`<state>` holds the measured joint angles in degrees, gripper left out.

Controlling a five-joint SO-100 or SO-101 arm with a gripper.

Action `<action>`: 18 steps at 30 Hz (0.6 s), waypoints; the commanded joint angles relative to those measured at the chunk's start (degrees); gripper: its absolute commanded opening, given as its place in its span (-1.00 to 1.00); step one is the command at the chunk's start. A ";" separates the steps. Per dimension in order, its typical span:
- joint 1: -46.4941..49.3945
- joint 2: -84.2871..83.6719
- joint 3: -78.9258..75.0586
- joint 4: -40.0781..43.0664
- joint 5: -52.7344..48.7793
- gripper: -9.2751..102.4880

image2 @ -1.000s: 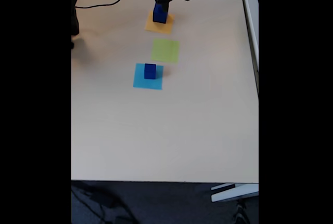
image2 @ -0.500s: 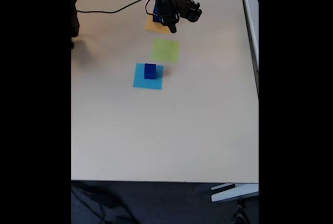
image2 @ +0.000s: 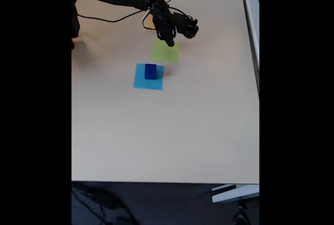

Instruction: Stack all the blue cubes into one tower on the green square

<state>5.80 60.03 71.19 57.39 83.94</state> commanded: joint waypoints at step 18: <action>1.23 5.45 3.08 -0.44 3.87 -0.78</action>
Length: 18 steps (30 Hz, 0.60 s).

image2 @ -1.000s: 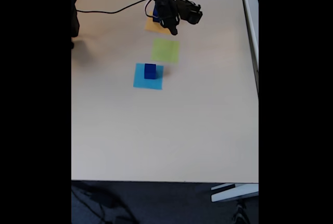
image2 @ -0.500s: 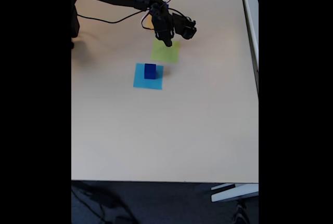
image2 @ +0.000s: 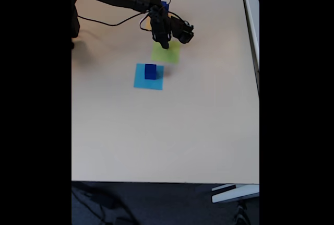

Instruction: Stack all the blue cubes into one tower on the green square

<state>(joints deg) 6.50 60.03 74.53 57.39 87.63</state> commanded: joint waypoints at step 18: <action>-0.79 5.98 -5.45 -2.02 -3.96 -0.48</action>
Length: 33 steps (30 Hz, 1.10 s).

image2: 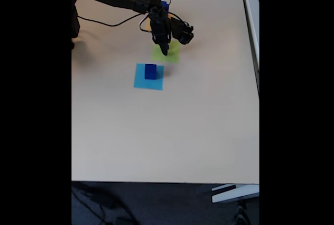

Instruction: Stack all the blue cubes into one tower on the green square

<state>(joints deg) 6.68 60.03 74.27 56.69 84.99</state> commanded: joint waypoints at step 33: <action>-23.38 16.00 -11.25 4.13 33.49 -0.30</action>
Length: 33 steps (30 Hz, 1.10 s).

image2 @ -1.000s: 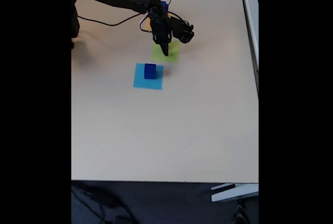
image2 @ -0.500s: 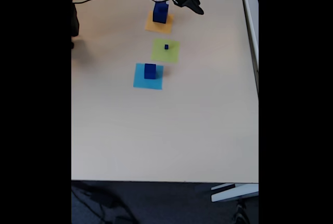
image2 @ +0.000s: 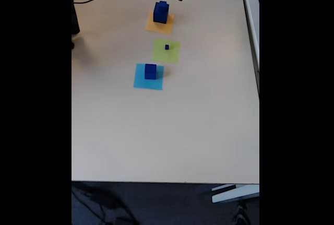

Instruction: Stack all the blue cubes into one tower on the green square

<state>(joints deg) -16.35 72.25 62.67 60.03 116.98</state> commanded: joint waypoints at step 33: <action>-0.79 -2.29 0.44 9.84 -7.65 -0.33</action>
<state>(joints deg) -16.96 69.35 67.76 68.82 109.95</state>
